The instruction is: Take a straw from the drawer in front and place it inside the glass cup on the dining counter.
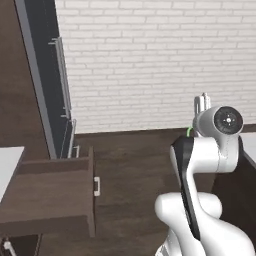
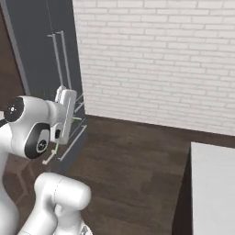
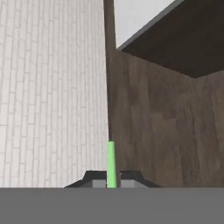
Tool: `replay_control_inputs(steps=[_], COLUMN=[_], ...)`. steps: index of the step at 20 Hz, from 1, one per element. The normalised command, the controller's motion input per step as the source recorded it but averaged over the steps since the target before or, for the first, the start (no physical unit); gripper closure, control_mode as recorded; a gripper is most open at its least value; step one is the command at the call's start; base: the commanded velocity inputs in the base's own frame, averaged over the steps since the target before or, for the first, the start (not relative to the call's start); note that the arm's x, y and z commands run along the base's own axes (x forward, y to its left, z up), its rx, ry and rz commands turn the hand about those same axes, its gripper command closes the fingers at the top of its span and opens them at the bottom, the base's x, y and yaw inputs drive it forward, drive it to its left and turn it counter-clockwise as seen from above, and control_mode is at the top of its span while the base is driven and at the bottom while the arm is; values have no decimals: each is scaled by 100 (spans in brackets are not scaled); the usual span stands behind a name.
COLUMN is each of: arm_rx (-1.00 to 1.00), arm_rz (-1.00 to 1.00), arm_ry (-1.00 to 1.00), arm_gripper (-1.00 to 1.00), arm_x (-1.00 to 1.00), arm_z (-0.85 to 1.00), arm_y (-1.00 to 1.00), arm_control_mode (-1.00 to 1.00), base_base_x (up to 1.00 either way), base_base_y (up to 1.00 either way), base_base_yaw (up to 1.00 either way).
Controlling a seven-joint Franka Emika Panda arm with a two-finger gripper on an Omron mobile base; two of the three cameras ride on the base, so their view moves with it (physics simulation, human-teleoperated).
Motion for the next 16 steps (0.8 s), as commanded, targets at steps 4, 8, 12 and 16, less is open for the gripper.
replay_control_inputs(steps=[4,8,12,16], arm_rx=[0,0,0,0], arm_rz=[0,0,0,0], arm_ry=[0,0,0,0], arm_gripper=[100,100,100,100], arm_x=[0,0,0,0], arm_z=[0,0,0,0], arm_y=[0,0,0,0], arm_control_mode=[100,100,100,100], base_base_x=[86,100,100,100], base_base_y=[0,0,0,0], base_base_yaw=[-24,-25,-33,-41])
